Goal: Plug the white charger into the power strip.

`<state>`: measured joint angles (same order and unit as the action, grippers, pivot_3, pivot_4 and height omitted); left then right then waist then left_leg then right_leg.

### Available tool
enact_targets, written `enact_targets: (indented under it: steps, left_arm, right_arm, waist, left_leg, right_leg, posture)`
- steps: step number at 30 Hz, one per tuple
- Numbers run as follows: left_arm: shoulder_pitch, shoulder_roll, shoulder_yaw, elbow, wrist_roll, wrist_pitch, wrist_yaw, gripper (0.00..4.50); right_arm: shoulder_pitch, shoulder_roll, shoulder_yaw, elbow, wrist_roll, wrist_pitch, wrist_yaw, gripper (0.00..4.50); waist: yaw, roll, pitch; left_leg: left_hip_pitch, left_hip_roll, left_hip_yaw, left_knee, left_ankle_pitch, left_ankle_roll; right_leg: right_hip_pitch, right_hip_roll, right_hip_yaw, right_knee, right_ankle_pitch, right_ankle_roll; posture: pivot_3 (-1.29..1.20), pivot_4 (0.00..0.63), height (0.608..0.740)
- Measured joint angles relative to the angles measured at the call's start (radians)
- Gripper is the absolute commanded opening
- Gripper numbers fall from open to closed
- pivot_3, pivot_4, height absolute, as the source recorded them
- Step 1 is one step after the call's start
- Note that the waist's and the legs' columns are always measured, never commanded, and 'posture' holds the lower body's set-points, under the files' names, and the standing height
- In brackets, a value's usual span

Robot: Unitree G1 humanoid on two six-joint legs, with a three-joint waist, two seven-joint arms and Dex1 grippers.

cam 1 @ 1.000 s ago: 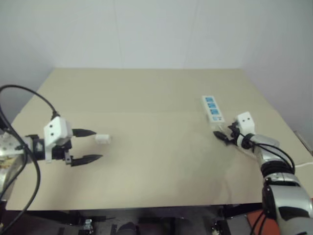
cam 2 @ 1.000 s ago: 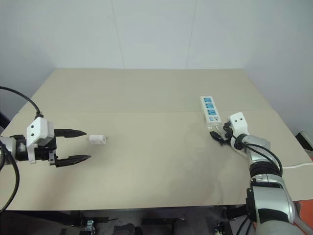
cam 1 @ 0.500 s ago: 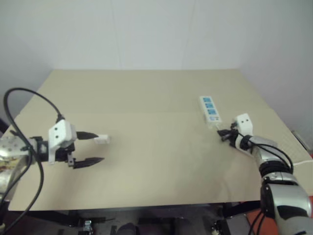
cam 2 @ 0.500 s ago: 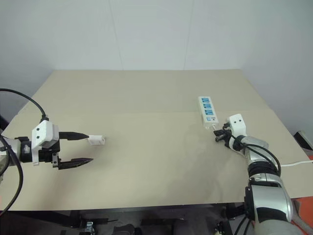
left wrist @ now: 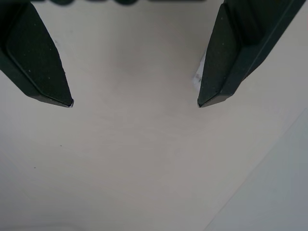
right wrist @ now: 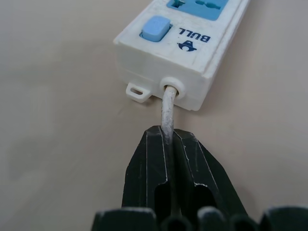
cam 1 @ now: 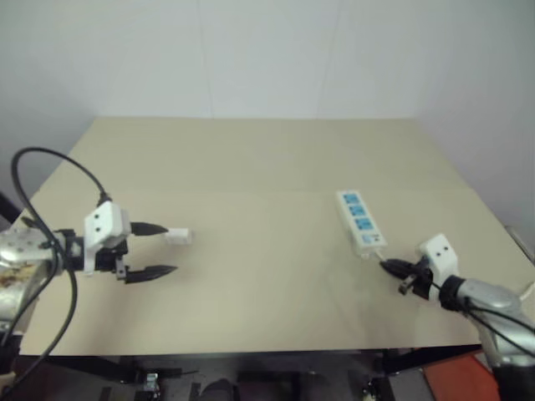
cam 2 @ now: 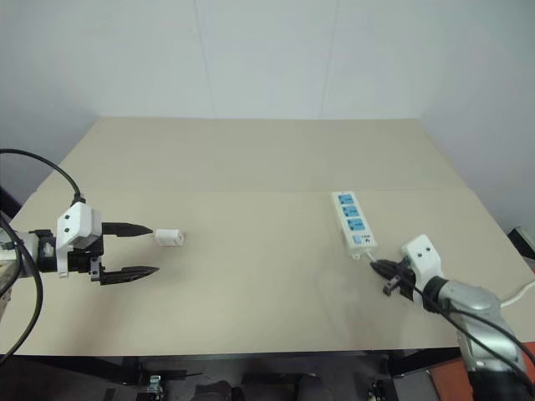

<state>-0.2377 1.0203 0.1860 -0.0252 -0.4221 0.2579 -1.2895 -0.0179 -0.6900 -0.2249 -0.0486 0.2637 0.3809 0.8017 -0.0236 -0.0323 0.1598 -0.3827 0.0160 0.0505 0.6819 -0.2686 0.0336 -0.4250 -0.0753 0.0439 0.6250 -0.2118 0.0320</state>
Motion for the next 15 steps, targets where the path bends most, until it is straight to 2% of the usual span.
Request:
enact_targets:
  steps: [1, 3, 6, 13, 14, 15]
  left_arm:
    - [-0.004, 0.000, -0.006, 0.006, 0.001, 0.000, -0.009, 4.50]
    - [-0.023, 0.000, -0.025, 0.022, 0.001, -0.001, -0.038, 4.50]
    - [-0.040, 0.000, -0.030, 0.044, 0.003, -0.010, -0.063, 4.50]
    - [-0.067, 0.000, -0.039, 0.084, 0.031, -0.041, -0.079, 4.50]
    - [-0.066, 0.000, -0.039, 0.084, 0.032, -0.041, -0.079, 4.50]
    - [-0.064, 0.000, -0.039, 0.084, 0.033, -0.041, -0.078, 4.50]
  right_arm:
    - [0.008, 0.002, -0.001, -0.007, -0.001, -0.001, -0.008, 0.02]
    - [0.015, 0.010, -0.001, -0.010, -0.013, -0.009, -0.036, 0.77]
    - [0.017, 0.021, 0.003, -0.007, -0.032, -0.026, -0.073, 1.62]
    - [-0.010, 0.165, -0.018, -0.004, -0.028, -0.038, -0.236, 4.08]
    - [-0.008, 0.179, -0.021, -0.007, -0.026, -0.046, -0.245, 4.38]
    - [-0.006, 0.191, -0.021, -0.012, -0.024, -0.050, -0.248, 4.45]
  waist:
    - [-0.001, 0.000, 0.000]
    - [0.000, 0.000, 0.000]
    - [0.001, 0.000, 0.000]
    - [0.002, -0.001, 0.000]
    - [0.003, -0.001, 0.000]
    - [0.003, -0.001, 0.000]
  left_leg:
    - [0.001, 0.000, 0.001, 0.000, 0.001, 0.000]
    - [0.003, 0.000, 0.003, 0.001, 0.002, 0.000]
    - [0.003, 0.000, 0.004, 0.001, 0.002, 0.000]
    - [-0.001, 0.000, 0.004, 0.001, 0.002, 0.000]
    - [-0.001, 0.000, 0.004, 0.001, 0.002, 0.000]
    - [-0.001, 0.000, 0.004, 0.001, 0.002, 0.000]
  right_leg:
    - [0.001, 0.000, 0.000, 0.000, 0.000, 0.000]
    - [0.002, 0.001, 0.000, 0.000, -0.001, 0.002]
    - [0.002, 0.001, 0.000, 0.001, -0.002, 0.002]
    - [-0.001, 0.001, 0.000, 0.001, 0.000, -0.002]
    - [-0.001, 0.001, 0.000, 0.001, 0.000, -0.002]
    - [-0.001, 0.001, 0.000, 0.001, 0.000, -0.001]
  posture:
    - [0.00, 0.150, 0.740]
    - [0.00, 0.150, 0.740]
    - [0.00, 0.150, 0.740]
    - [0.00, 0.150, 0.740]
    - [0.00, 0.150, 0.740]
    - [0.00, 0.150, 0.740]
